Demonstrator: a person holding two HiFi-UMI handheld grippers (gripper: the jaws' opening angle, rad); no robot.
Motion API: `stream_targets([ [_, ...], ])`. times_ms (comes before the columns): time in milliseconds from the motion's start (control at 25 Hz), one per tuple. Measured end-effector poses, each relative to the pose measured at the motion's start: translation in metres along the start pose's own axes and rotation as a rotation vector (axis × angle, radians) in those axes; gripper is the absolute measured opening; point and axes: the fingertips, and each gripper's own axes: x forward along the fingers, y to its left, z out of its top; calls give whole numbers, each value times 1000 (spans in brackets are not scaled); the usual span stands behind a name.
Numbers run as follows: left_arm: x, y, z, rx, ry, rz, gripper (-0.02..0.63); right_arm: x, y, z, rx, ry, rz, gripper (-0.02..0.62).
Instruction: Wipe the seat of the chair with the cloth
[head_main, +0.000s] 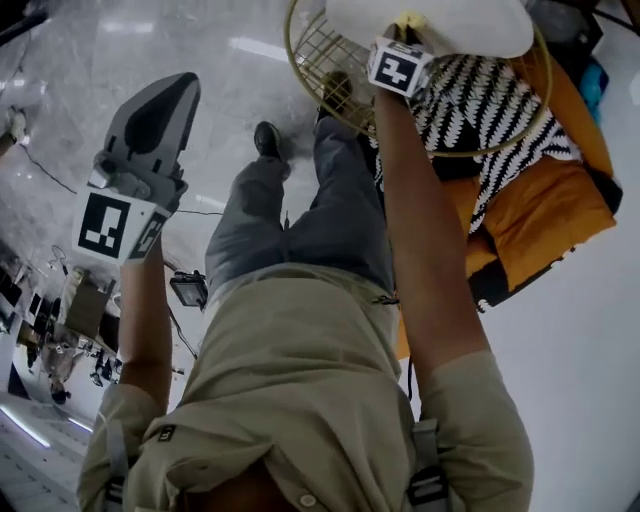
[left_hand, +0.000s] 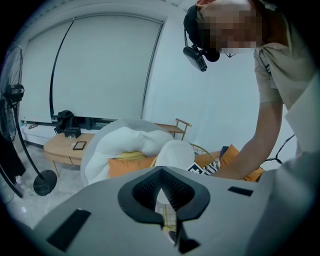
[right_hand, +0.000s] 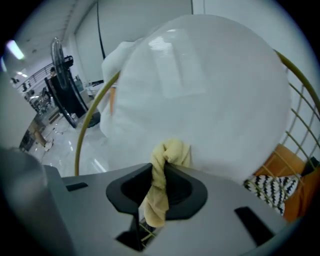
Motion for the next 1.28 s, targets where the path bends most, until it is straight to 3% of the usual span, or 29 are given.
stream_targets([
  [200, 10, 0, -1, -8, 10, -4, 15, 25, 78, 21, -171, 31, 139, 80],
  [360, 9, -3, -1, -8, 5, 0, 14, 20, 96, 25, -203, 43, 189, 80],
  [600, 6, -5, 2, 4, -2, -4, 15, 20, 39, -3, -223, 96, 125, 80],
  [960, -4, -14, 4, 30, -6, -27, 15, -1, -93, -80, -169, 284, -76, 80],
  [1280, -24, -36, 15, 64, -28, -46, 15, -35, -107, -76, -132, 245, -103, 80],
])
